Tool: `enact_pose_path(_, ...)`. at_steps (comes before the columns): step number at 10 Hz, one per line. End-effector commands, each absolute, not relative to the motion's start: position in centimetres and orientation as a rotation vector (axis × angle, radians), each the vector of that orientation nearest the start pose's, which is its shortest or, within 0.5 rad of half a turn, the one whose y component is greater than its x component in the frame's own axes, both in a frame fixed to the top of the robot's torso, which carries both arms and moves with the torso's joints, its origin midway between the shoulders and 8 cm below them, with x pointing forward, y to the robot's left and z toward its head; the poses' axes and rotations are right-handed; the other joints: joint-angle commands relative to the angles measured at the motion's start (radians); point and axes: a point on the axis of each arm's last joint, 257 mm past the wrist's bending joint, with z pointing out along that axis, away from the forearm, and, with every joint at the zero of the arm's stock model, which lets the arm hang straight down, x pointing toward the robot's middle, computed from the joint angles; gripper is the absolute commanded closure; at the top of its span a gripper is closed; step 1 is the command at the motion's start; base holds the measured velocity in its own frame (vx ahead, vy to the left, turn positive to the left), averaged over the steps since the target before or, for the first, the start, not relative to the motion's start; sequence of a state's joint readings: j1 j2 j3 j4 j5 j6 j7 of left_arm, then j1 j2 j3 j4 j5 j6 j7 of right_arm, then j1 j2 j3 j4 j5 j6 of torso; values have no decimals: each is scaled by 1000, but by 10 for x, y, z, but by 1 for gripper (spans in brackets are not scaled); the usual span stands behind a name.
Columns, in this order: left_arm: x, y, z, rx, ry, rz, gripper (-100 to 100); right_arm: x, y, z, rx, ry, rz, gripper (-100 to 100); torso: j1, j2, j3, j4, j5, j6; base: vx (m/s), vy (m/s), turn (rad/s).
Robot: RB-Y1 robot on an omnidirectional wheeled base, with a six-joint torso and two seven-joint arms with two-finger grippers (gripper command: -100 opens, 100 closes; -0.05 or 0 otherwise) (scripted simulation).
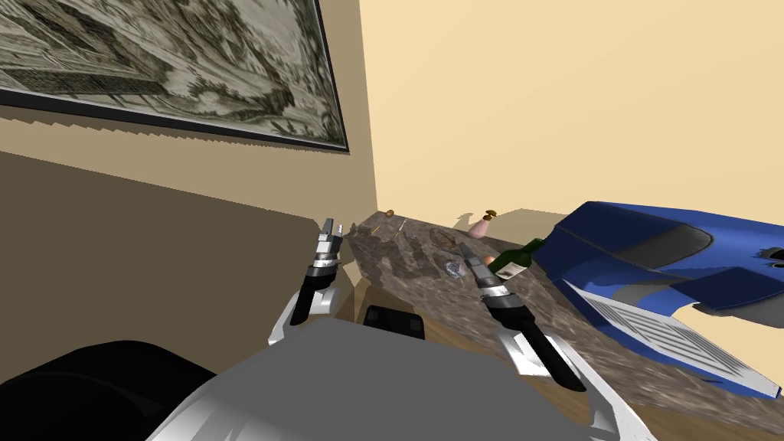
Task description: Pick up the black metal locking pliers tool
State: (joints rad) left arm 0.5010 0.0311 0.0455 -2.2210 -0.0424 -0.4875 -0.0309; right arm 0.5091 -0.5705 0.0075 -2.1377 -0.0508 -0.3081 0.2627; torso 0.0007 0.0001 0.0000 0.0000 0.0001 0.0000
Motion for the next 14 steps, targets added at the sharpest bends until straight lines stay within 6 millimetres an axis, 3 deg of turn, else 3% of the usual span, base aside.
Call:
enact_pose_path(1,355,291,-4,-649,716,-1185,0,391,-278,-99,317,1351,893,-100,0,0,0,0,0,0,-2,13,28)
enact_pose_path(8,355,291,-4,-649,716,-1185,0,396,-302,-150,174,1577,702,-100,0,0,0,0,0,0,2,19,52)
enact_pose_path(9,355,291,-4,-649,716,-1185,0,396,-302,-149,151,1591,694,-100,1,-1,0,0,0,0,4,20,35)
enact_pose_path(12,355,291,-4,-649,716,-1185,0,396,-320,-177,78,1696,582,-100,1,-1,0,0,0,0,8,26,69)
enact_pose_path(13,355,291,-4,-649,716,-1185,0,396,-321,-176,55,1707,573,-100,1,-1,-1,0,0,0,7,25,35)
enact_pose_path(14,355,291,-4,-649,716,-1185,0,396,-331,-191,24,1755,515,-100,1,-1,0,0,0,0,11,30,100)
